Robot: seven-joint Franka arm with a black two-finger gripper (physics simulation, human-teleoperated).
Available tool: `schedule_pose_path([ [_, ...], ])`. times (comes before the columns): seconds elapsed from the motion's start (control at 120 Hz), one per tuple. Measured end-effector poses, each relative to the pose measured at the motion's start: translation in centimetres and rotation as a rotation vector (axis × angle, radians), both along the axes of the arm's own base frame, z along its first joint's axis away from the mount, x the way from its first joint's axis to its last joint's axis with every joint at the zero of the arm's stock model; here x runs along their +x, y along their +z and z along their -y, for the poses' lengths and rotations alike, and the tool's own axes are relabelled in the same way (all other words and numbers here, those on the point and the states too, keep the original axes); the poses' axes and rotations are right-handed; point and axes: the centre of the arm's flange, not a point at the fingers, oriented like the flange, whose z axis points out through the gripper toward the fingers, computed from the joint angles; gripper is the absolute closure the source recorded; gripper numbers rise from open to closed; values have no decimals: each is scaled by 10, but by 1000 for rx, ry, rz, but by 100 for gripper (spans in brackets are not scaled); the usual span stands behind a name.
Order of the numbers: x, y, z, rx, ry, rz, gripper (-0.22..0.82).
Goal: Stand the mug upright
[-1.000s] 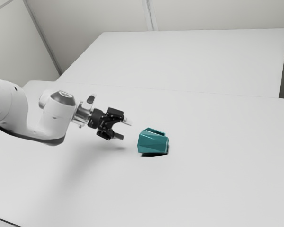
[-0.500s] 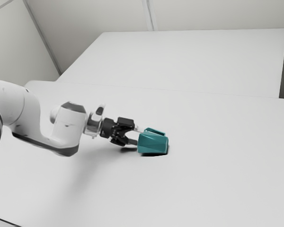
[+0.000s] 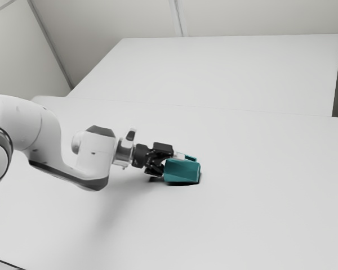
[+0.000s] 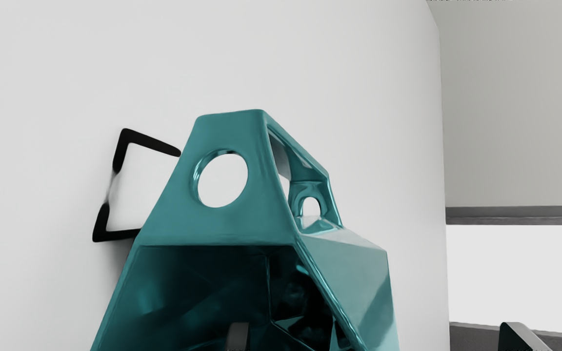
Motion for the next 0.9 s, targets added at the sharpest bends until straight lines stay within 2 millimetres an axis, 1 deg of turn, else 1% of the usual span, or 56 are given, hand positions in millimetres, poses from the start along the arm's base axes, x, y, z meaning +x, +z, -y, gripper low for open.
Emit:
schedule_pose_path([
  [0.208,-1,0,-3,2,18,-6,39],
  [0.392,0,1,-6,3,25,-8,59],
  [0.533,2,5,-5,6,26,-1,66],
  [0.725,9,16,-6,5,33,21,73],
  [0.9,22,47,-8,46,26,87,75],
])
